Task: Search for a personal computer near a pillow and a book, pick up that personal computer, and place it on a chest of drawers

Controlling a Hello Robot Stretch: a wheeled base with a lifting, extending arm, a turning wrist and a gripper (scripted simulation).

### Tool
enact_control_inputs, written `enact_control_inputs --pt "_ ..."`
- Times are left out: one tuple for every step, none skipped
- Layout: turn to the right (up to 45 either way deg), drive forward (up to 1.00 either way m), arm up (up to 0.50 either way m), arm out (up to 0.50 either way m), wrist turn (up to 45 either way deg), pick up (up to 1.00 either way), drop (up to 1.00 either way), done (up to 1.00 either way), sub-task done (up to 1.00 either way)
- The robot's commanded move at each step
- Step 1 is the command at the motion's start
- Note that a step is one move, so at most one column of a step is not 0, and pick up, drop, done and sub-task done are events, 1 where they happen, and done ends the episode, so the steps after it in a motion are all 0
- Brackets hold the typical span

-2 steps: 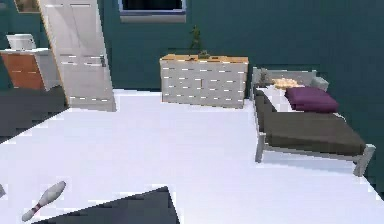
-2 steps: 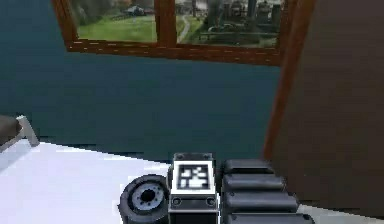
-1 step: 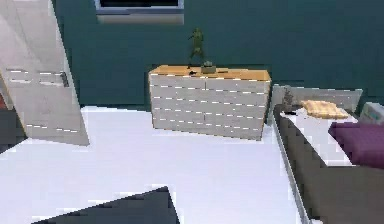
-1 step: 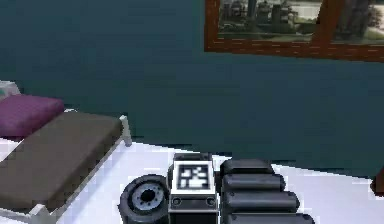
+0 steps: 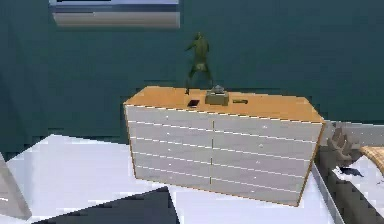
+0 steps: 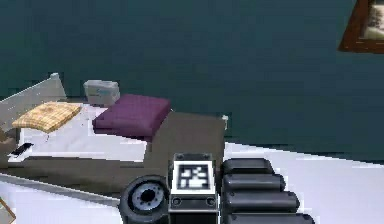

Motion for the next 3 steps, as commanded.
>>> enact_control_inputs --pt "0.0 0.9 0.0 0.0 0.0 0.0 0.0 0.0 0.0" --pt "-45.0 0.0 0.0 0.0 0.0 0.0 0.0 0.0 0.0" --pt "-6.0 0.0 0.0 0.0 0.0 0.0 0.0 0.0 0.0"
